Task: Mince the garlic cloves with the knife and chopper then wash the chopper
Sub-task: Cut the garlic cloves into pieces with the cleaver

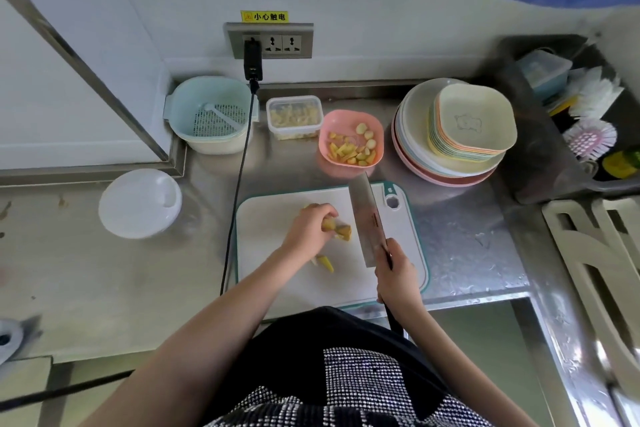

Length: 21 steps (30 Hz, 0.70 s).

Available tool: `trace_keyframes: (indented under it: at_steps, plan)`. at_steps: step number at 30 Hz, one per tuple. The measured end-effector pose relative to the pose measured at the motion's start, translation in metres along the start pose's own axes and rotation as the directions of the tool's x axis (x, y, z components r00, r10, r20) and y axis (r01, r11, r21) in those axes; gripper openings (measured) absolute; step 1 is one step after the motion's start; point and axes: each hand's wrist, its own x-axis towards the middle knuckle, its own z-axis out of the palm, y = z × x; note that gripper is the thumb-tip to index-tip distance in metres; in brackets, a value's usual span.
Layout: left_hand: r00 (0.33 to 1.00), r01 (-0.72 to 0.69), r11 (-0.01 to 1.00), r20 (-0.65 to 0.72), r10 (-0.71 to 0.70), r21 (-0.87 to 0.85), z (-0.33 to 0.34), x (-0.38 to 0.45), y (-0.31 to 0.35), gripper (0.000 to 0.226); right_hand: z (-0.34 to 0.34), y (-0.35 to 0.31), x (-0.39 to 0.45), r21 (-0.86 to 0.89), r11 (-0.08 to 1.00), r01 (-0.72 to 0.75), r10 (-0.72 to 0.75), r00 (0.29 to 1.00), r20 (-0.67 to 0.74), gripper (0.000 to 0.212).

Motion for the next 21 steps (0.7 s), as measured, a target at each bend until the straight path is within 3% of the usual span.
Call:
trace_keyframes:
  at_steps: [5, 10, 15, 18, 21]
  plan:
    - [0.998, 0.054, 0.985, -0.034, -0.06, -0.165, -0.011, -0.011, -0.01, 0.038, 0.007, -0.004, -0.001, -0.019, 0.999, 0.041, -0.04, 0.998, 0.039, 0.028]
    - [0.991, 0.028, 0.985, -0.128, -0.05, -0.172, -0.026, -0.036, -0.02, 0.038, 0.015, -0.013, -0.006, 0.011, 0.996, 0.088, -0.089, 0.99, 0.11, 0.032]
    - [0.992, 0.011, 0.992, -0.122, -0.027, -0.128, -0.031, -0.064, -0.044, 0.042, 0.021, -0.023, -0.012, -0.025, 0.989, 0.143, -0.136, 0.973, 0.186, 0.033]
    - [0.965, 0.042, 0.994, -0.253, -0.067, -0.104, -0.033, -0.07, -0.048, 0.054, 0.024, -0.03, -0.017, -0.041, 0.983, 0.18, -0.167, 0.962, 0.217, 0.032]
    - [0.946, 0.109, 0.989, -0.293, -0.135, -0.103, -0.035, -0.076, -0.048, 0.043, 0.029, -0.034, -0.022, -0.068, 0.974, 0.218, -0.194, 0.946, 0.258, 0.027]
